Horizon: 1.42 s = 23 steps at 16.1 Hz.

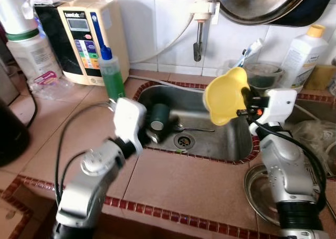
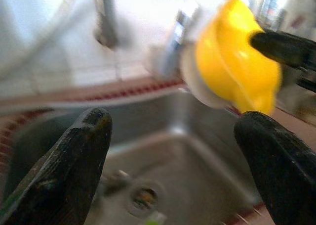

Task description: Kitchen organization

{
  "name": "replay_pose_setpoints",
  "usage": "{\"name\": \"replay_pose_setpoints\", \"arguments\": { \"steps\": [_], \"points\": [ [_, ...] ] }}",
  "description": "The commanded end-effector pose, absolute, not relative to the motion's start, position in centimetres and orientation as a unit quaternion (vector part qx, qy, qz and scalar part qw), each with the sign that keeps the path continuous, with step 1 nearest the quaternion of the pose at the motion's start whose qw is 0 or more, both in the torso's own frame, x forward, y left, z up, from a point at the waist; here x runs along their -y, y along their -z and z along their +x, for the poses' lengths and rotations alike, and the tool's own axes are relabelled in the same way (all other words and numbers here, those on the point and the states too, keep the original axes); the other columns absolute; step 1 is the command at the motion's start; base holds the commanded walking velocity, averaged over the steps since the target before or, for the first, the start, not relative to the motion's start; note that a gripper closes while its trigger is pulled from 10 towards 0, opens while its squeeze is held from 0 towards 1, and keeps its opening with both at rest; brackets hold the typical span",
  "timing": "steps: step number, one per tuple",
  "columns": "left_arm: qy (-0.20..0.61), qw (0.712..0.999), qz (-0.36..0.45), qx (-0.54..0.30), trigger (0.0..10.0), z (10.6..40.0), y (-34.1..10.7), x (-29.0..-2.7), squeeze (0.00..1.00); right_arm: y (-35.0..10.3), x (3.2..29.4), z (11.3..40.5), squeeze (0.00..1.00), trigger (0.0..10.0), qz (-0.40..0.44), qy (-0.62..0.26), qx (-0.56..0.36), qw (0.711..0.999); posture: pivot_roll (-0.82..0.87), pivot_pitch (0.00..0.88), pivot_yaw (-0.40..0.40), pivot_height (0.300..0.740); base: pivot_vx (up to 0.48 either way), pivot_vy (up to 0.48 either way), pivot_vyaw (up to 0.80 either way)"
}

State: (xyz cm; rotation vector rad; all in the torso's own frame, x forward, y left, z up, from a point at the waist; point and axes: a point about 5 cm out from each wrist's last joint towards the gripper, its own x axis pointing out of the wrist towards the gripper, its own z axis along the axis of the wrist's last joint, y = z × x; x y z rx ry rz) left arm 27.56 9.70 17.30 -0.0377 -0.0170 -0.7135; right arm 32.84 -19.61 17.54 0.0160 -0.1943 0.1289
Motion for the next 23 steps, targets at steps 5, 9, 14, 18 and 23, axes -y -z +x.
{"name": "replay_pose_setpoints", "arguments": {
  "steps": [5,9,14,18,23],
  "points": [
    [0.416,0.909,-0.021,-0.019,10.0,25.7,-17.4,-7.8,0.00,-16.7,20.6,33.3,0.00,10.0,0.014,-0.086,0.061,0.994,-0.13,0.125,0.100,0.740,0.000,0.000,0.00],
    [0.430,0.902,-0.021,-0.034,10.0,25.0,-17.4,-7.3,0.00,-15.3,20.9,34.2,0.00,10.0,0.039,-0.121,0.010,0.992,-0.12,0.139,0.106,0.740,0.000,0.000,0.00],
    [0.423,0.905,-0.015,-0.036,10.0,25.0,-17.6,-7.4,0.00,-14.0,20.3,35.3,0.00,10.0,0.057,-0.170,-0.054,0.982,-0.09,0.127,0.097,0.740,0.000,0.000,0.00],
    [0.411,0.911,-0.018,-0.033,10.0,25.1,-17.7,-7.5,0.00,-13.4,20.7,35.8,0.78,10.0,0.060,-0.157,-0.082,0.982,-0.08,0.115,0.082,0.740,0.000,0.000,0.00],
    [0.409,0.912,-0.018,-0.036,10.0,25.0,-17.6,-7.4,0.00,-13.1,20.9,36.1,1.00,10.0,0.069,-0.141,-0.091,0.983,-0.08,0.102,0.079,0.740,0.000,0.000,0.00]
  ]
}}
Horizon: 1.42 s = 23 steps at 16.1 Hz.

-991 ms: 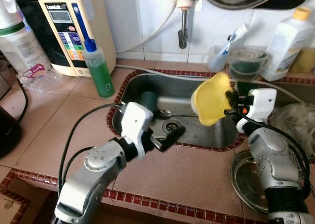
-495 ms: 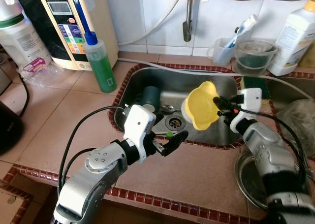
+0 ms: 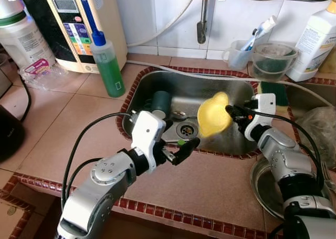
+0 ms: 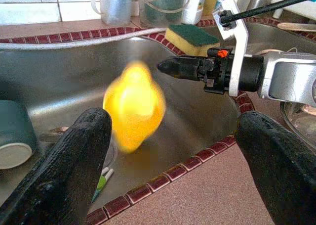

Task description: Kitchen organization

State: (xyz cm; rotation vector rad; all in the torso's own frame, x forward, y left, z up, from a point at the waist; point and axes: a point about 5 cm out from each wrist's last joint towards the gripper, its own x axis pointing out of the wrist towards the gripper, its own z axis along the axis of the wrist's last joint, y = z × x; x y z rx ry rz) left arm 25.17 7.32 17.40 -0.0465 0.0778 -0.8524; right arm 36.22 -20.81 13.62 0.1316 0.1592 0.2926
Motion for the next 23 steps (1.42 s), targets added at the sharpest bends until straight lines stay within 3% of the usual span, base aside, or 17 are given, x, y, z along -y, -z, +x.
{"name": "replay_pose_setpoints", "arguments": {
  "steps": [1,8,9,17,21,22,23],
  "points": [
    [0.409,0.911,-0.018,-0.036,10.0,25.0,-17.6,-7.4,0.00,-13.1,20.9,36.2,1.00,10.0,0.069,-0.142,-0.091,0.983,-0.08,0.101,0.079,0.740,0.000,0.000,0.00],
    [0.406,0.913,-0.018,-0.035,10.0,25.1,-17.6,-7.5,0.00,-14.0,20.9,36.5,1.00,10.0,0.075,-0.143,-0.066,0.985,-0.08,0.099,0.078,0.740,0.000,0.000,0.00],
    [0.403,0.914,-0.019,-0.033,10.0,25.2,-17.7,-7.6,0.00,-14.6,20.7,36.6,0.00,10.0,0.081,-0.151,-0.043,0.984,-0.08,0.099,0.077,0.740,0.000,0.000,0.00],
    [0.393,0.919,-0.018,-0.023,10.0,25.8,-17.8,-7.7,0.00,-18.1,20.5,36.2,0.00,10.0,0.094,-0.183,0.043,0.978,-0.09,0.098,0.073,0.740,0.000,0.000,0.00],
    [0.322,0.947,0.000,0.015,10.0,27.6,-18.3,-9.8,0.00,-20.0,19.8,34.7,0.00,10.0,0.107,-0.146,0.127,0.975,-0.10,0.069,0.051,0.740,0.000,0.000,0.00],
    [0.283,0.958,0.005,0.037,10.0,28.6,-18.8,-10.9,0.00,-20.0,19.2,34.0,1.00,10.0,0.113,-0.146,0.135,0.973,-0.10,0.060,0.049,0.740,0.000,0.000,0.00],
    [0.239,0.969,0.002,0.056,10.0,29.7,-19.2,-12.2,0.00,-20.2,18.7,33.2,1.00,10.0,0.112,-0.141,0.148,0.973,-0.10,0.055,0.053,0.740,0.000,0.000,0.00]
  ]
}}
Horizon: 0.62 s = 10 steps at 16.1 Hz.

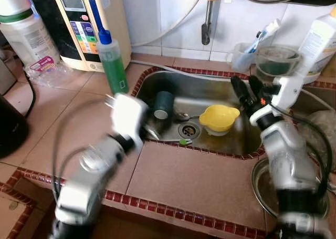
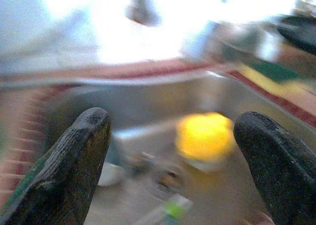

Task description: Kitchen organization

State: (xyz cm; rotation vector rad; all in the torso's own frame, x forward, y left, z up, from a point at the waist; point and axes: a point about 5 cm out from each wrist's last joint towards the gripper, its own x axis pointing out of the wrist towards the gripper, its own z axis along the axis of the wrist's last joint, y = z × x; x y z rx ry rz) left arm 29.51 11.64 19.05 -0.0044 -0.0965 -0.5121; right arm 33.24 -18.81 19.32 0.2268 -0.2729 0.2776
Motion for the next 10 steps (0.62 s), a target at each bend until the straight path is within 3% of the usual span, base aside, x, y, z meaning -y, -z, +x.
{"name": "replay_pose_setpoints", "arguments": {
  "steps": [1,4,9,10],
  "points": [
    [0.208,0.976,-0.003,0.062,10.0,30.2,-19.3,-13.0,0.00,-20.3,18.4,32.7,1.00,10.0,0.094,-0.133,0.157,0.974,-0.11,0.050,0.053,0.740,0.000,0.000,0.00],
    [0.192,0.979,-0.013,0.062,10.0,30.4,-18.7,-14.1,0.00,-20.7,18.3,31.8,1.00,10.0,0.114,-0.115,0.176,0.971,-0.12,0.045,0.056,0.740,0.000,0.000,0.00],
    [0.180,0.980,-0.021,0.077,10.0,30.3,-18.1,-14.2,0.00,-20.7,19.0,30.2,1.00,10.0,0.071,-0.031,0.212,0.974,-0.12,0.041,0.067,0.740,0.000,0.000,0.00],
    [0.180,0.980,-0.021,0.078,10.0,30.1,-17.8,-14.2,0.00,-20.3,18.7,30.0,0.86,10.0,0.065,-0.027,0.209,0.975,-0.12,0.042,0.069,0.740,0.000,0.000,0.00]
  ]
}}
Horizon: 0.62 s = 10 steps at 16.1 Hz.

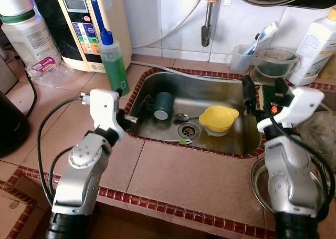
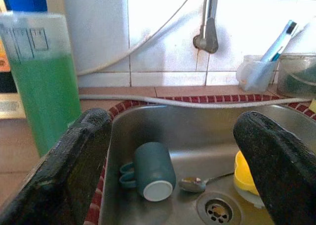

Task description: Kitchen organization

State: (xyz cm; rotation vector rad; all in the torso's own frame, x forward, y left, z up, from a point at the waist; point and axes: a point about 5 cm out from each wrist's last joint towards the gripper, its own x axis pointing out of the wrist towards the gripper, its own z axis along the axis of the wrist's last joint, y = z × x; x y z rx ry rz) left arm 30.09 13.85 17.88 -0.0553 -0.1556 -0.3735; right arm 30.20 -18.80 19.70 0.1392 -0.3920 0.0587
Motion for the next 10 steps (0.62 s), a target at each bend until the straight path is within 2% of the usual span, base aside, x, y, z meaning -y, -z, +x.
{"name": "replay_pose_setpoints", "arguments": {
  "steps": [1,5,10],
  "points": [
    [0.182,0.980,-0.023,0.082,10.0,29.9,-17.7,-14.1,0.00,-19.9,18.1,29.8,0.00,10.0,0.052,-0.033,0.204,0.977,-0.11,0.039,0.065,0.740,0.000,0.000,0.00],
    [0.182,0.978,-0.033,0.094,10.0,29.7,-17.8,-14.2,0.00,-19.6,17.1,29.7,0.00,10.0,0.044,-0.047,0.199,0.978,-0.11,0.030,0.057,0.740,0.000,0.000,0.00],
    [0.188,0.974,-0.057,0.112,10.0,29.3,-18.3,-14.2,0.00,-20.0,16.9,30.1,0.00,10.0,0.033,-0.058,0.207,0.976,-0.09,0.016,0.042,0.740,0.000,-0.393,0.00]
  ]
}}
